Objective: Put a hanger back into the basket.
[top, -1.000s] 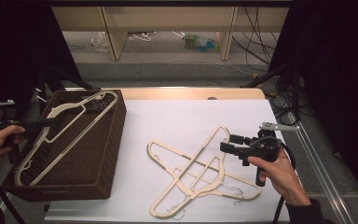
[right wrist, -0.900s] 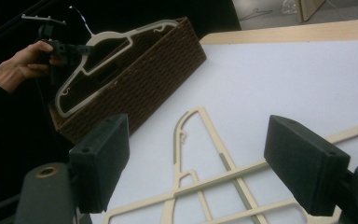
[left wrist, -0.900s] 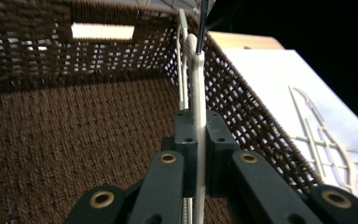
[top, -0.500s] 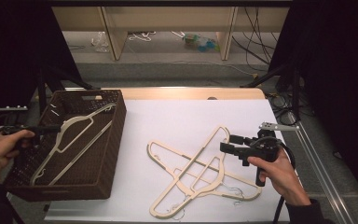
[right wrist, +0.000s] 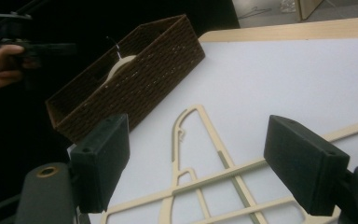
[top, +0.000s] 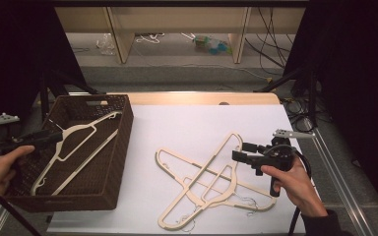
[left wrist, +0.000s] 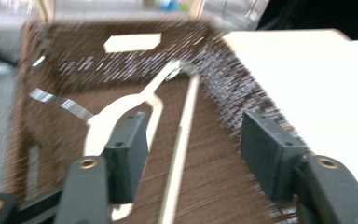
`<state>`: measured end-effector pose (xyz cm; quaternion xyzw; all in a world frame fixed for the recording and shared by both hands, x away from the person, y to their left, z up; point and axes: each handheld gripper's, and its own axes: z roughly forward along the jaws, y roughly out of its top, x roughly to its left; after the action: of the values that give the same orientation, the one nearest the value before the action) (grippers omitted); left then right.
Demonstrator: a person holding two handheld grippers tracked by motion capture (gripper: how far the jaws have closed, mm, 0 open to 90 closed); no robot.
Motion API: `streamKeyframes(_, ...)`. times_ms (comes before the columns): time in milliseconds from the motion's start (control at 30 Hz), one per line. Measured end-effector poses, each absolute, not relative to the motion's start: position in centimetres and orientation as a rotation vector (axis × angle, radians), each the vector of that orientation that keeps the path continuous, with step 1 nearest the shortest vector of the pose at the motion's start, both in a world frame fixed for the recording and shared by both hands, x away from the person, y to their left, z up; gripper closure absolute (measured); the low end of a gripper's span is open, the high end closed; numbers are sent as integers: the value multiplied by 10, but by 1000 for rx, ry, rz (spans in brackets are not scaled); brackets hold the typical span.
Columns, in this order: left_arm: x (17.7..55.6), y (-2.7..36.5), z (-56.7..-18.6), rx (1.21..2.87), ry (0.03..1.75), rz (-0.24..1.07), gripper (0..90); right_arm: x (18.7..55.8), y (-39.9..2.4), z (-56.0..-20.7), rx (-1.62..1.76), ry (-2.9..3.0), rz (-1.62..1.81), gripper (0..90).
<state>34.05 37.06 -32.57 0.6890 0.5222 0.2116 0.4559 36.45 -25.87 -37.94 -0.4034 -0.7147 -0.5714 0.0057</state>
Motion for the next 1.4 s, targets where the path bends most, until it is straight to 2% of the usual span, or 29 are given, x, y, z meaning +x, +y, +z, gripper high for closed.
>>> streamKeyframes(100, 318, 331, -317, 1706, 1181, 511, 325, 363, -259, -381, -1274, -2246, -1772, 233)
streamKeyframes(200, 302, 296, -320, 1772, 1065, 503, 310, 361, -260, -384, -1284, -2274, -1754, 245)
streamKeyframes(333, 287, 245, -339, 1799, 995, 428, 305, 358, -260, -390, -1276, -2325, -1727, 260)
streamKeyframes(500, 280, 202, -368, 1889, 875, 410, 291, 348, -264, -401, -1261, -2384, -1632, 304)
streamKeyframes(600, 278, 192, -377, 1882, 875, 349, 282, 345, -265, -406, -1266, -2382, -1617, 316)
streamKeyframes(867, 276, 173, -403, 1878, 853, 296, 257, 332, -272, -426, -1253, -2421, -1495, 364)
streamKeyframes(1167, 272, 162, -429, 1904, 840, 283, 235, 326, -272, -446, -1239, -2540, -1302, 419)
streamKeyframes(1400, 270, 157, -441, 1946, 821, 273, 231, 327, -270, -461, -1357, -2436, -1213, 435)
